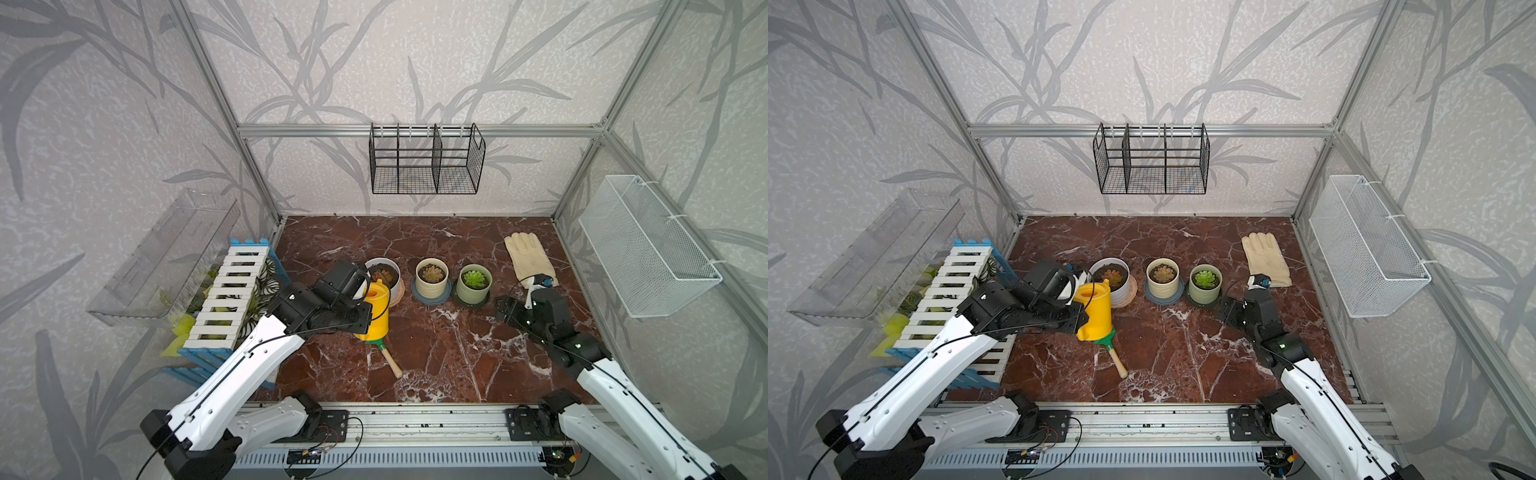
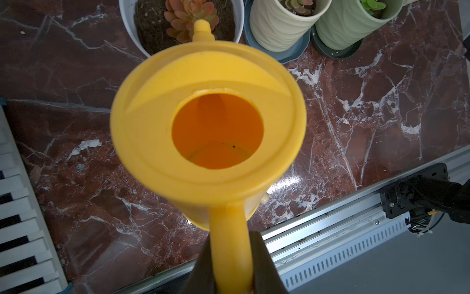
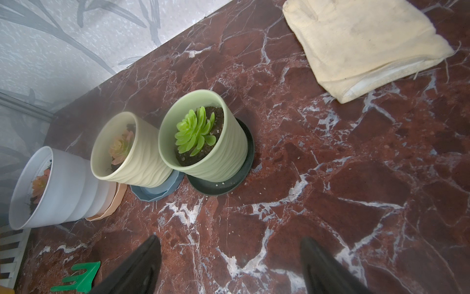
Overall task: Water the succulent around the soil edge
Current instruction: Water the soil of the potted plant with water.
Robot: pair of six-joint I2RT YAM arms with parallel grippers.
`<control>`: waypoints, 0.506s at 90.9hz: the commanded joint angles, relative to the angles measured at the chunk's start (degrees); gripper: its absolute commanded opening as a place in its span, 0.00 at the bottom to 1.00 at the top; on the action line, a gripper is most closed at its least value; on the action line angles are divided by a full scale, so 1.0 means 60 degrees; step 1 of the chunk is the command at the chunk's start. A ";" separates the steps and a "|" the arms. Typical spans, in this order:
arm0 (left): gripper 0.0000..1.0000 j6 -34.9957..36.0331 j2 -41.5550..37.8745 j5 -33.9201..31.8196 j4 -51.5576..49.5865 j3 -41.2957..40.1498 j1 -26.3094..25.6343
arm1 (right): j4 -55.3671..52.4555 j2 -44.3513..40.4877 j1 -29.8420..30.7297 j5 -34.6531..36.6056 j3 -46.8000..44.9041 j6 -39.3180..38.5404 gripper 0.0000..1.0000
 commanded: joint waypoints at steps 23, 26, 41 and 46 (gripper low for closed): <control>0.00 0.0085 -0.0043 -0.0050 -0.0139 0.0058 0.0050 | 0.0241 -0.0076 -0.0033 0.0028 -0.0094 -0.0003 0.87; 0.00 0.0094 -0.0057 0.0083 -0.0073 0.0061 0.0047 | 0.0226 -0.0088 -0.0033 0.0035 -0.0094 -0.0003 0.87; 0.00 0.0106 -0.0217 0.0721 0.0332 -0.0041 0.0029 | 0.0240 -0.0091 -0.0035 0.0065 -0.0094 -0.0003 0.87; 0.00 0.0088 -0.0291 0.0904 0.0526 -0.0130 -0.0004 | 0.0239 -0.0079 -0.0033 0.0065 -0.0094 -0.0003 0.87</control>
